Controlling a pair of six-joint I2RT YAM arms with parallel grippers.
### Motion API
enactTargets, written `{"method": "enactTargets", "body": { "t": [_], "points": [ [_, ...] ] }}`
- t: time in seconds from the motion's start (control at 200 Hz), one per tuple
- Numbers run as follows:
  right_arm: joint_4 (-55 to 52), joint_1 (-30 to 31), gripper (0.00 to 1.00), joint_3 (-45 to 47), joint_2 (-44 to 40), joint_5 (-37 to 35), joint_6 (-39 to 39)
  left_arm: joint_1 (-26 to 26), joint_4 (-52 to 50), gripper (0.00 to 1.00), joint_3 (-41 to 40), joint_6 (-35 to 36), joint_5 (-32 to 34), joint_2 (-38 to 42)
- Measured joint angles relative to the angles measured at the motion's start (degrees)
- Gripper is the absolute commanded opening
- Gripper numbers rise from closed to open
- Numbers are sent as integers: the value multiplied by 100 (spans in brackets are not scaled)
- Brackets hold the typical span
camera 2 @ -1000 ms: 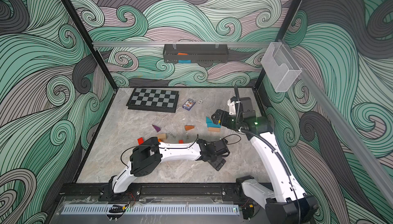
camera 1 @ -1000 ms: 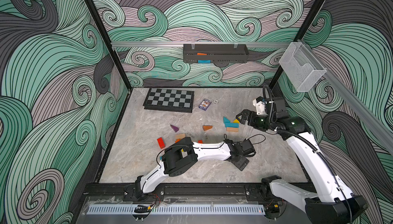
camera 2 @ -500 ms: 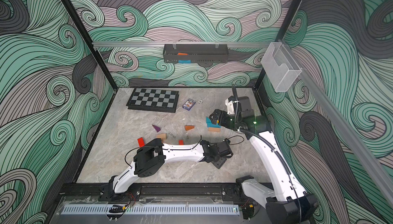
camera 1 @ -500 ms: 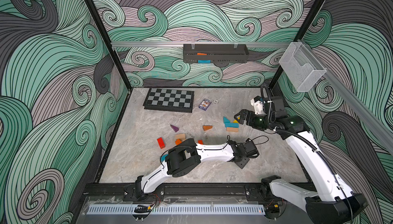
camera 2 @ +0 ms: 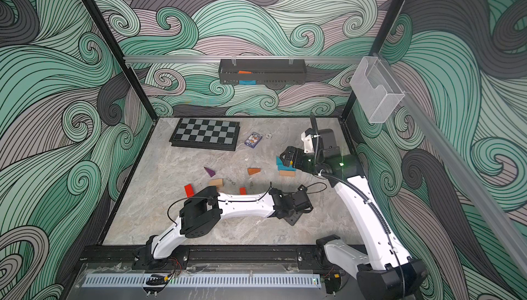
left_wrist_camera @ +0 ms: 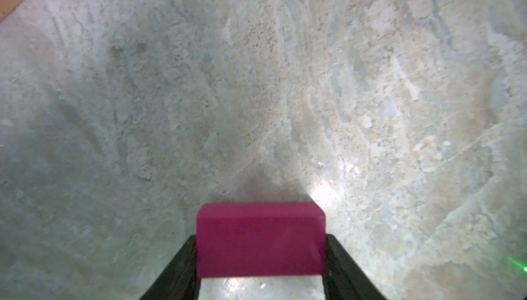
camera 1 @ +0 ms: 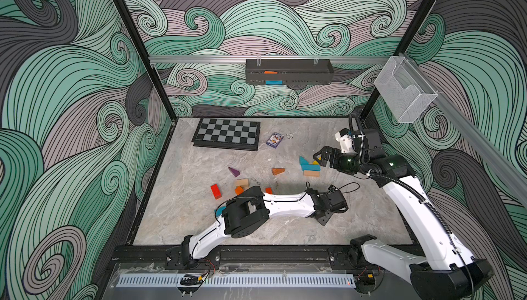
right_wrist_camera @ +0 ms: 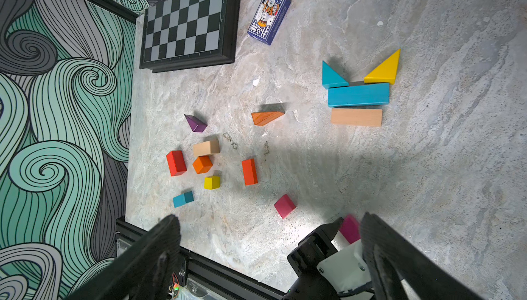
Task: Assemble a carrot with building blocks
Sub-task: Pick up the building block from the center of the board, then place the building block at the center of the board.
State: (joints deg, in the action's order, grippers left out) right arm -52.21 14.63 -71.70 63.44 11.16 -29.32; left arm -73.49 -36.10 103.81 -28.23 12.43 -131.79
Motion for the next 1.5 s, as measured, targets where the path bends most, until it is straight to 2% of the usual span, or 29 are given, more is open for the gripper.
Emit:
{"method": "enactTargets", "body": {
  "t": [0.2,0.52,0.901,1.306,1.501],
  "points": [
    [9,20,99,-243,0,46,13,413,-424,29,179,-269,-118,0],
    [42,31,98,-450,37,103,52,1071,-844,28,1156,-590,-535,-240],
    [13,31,99,-452,157,103,92,1167,-927,28,1360,-739,-909,-577],
    [13,50,99,-529,223,103,116,1349,-782,28,1725,-763,-909,-761],
    [13,50,99,-529,229,103,129,1373,-758,32,1725,-765,-903,-872]
  ]
}}
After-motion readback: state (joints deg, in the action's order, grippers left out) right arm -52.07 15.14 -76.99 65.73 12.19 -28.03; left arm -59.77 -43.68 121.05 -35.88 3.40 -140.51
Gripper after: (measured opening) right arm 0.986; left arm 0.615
